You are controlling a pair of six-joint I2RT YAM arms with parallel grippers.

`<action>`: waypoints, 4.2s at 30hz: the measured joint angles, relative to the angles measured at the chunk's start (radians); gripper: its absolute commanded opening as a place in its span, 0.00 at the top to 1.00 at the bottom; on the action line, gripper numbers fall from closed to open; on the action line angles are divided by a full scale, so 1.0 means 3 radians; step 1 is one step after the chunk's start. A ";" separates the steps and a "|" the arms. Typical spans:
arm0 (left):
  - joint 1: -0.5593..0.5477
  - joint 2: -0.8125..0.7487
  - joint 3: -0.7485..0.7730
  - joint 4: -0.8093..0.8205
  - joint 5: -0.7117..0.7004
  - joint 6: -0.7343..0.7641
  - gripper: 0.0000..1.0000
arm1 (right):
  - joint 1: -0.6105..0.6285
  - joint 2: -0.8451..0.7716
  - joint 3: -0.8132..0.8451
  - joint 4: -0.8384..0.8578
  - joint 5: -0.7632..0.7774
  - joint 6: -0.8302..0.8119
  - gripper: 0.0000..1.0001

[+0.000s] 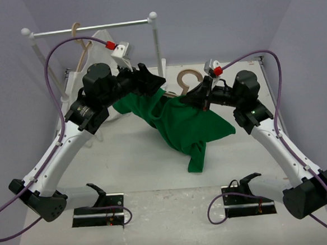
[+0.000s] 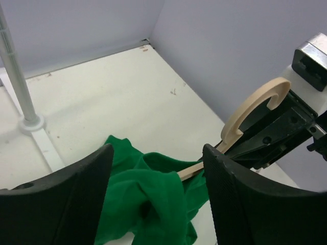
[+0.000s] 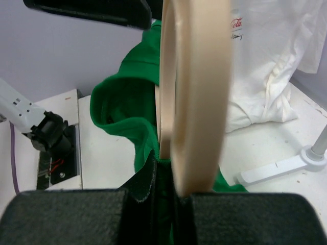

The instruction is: Place the t-shirt on the hanger

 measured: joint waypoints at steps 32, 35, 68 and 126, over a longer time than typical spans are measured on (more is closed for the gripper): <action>-0.0003 0.0961 0.0626 0.0773 0.2899 0.0026 1.00 | -0.0334 0.0202 0.0686 -0.1659 -0.1412 -0.1356 1.00; -0.0003 0.0961 0.0601 0.0834 0.2878 -0.0018 1.00 | -0.0338 0.0224 0.0718 -0.1714 -0.1412 -0.1376 1.00; 0.0080 0.0001 0.0629 0.0108 0.1136 0.0377 1.00 | -0.0926 -0.0553 0.0096 -0.1444 0.0943 -0.0367 0.01; -0.0151 0.0514 0.0779 0.1080 -0.1774 0.0364 1.00 | 0.3007 0.0567 -0.0134 0.0042 0.3858 0.1125 0.25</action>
